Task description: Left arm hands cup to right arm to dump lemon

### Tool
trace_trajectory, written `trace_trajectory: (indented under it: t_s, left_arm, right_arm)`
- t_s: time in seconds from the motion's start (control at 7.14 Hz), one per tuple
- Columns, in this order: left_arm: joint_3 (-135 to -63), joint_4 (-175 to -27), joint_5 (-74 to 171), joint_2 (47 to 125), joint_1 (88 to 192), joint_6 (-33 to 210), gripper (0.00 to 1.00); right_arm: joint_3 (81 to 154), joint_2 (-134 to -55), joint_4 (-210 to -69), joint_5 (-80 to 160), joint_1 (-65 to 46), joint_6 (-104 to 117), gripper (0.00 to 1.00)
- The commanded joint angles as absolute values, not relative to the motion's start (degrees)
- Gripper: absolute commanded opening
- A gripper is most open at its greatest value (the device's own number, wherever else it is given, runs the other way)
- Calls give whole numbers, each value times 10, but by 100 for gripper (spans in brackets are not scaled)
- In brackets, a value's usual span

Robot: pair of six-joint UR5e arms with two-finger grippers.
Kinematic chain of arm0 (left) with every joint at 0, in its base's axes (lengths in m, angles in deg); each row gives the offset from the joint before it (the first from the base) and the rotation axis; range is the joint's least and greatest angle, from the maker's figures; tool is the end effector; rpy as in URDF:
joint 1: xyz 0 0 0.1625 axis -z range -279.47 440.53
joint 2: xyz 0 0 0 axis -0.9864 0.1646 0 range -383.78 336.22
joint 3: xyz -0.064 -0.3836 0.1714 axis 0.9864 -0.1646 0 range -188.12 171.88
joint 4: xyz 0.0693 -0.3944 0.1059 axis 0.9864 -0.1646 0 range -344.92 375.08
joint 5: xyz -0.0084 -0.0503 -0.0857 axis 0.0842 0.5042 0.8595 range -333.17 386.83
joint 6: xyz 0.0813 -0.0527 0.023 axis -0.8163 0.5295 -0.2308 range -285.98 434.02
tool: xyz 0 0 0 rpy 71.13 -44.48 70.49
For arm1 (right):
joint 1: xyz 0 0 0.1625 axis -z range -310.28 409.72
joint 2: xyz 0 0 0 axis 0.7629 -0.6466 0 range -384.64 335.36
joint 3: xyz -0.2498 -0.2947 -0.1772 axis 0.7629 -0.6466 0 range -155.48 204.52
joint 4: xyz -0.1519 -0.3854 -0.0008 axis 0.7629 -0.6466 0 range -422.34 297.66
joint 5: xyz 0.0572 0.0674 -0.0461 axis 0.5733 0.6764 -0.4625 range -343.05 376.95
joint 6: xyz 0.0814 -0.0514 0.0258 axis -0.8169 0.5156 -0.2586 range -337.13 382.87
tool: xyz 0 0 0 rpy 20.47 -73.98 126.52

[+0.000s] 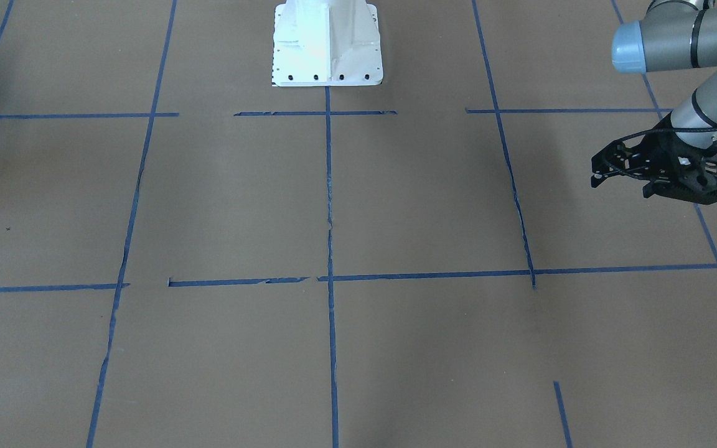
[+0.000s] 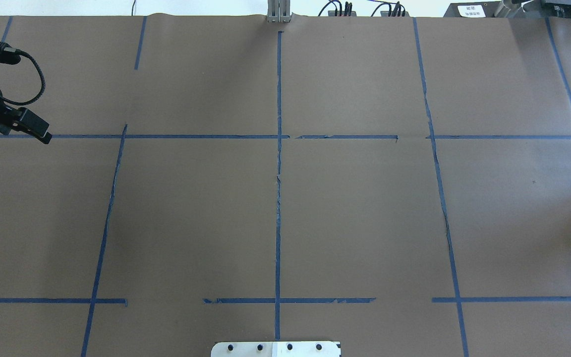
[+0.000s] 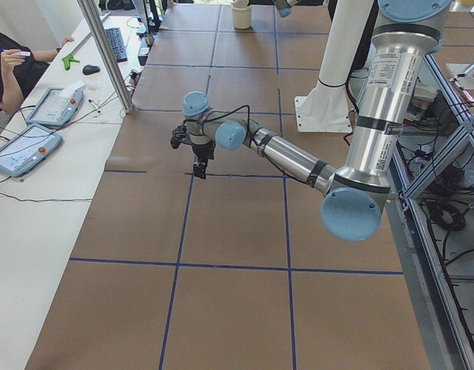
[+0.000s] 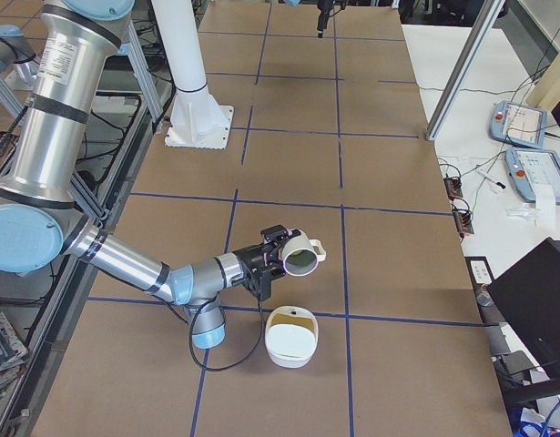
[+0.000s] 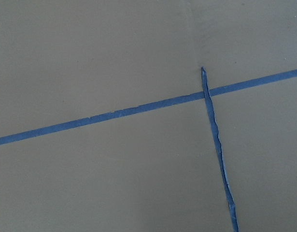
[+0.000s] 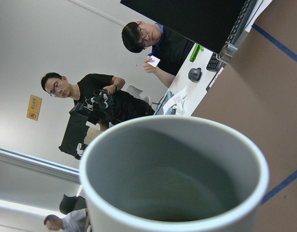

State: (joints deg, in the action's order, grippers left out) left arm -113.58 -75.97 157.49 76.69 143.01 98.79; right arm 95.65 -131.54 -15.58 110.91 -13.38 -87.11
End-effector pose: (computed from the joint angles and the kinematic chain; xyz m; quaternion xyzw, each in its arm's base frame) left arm 0.1949 -0.5221 0.4310 0.0474 0.3995 0.1029 0.9097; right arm -0.0109 -0.3009 0.6817 0.2629 -0.7252 0.4017 0.4935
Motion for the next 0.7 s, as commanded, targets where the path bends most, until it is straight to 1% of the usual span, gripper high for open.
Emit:
trace_trajectory:
  t_s: [0.0, 0.14, 0.56]
  left_arm:
    - [-1136, -760, 1574, 768, 1430, 988, 100]
    - [-1136, -760, 1574, 769, 1430, 988, 100]
    - [-1136, -761, 1574, 770, 1430, 987, 100]
  right_arm:
    - [956, -1297, -156, 1105, -172, -1034, 20]
    - [956, -1291, -146, 1074, -178, -1127, 20]
    - [948, -1290, -113, 1017, -178, -1287, 24]
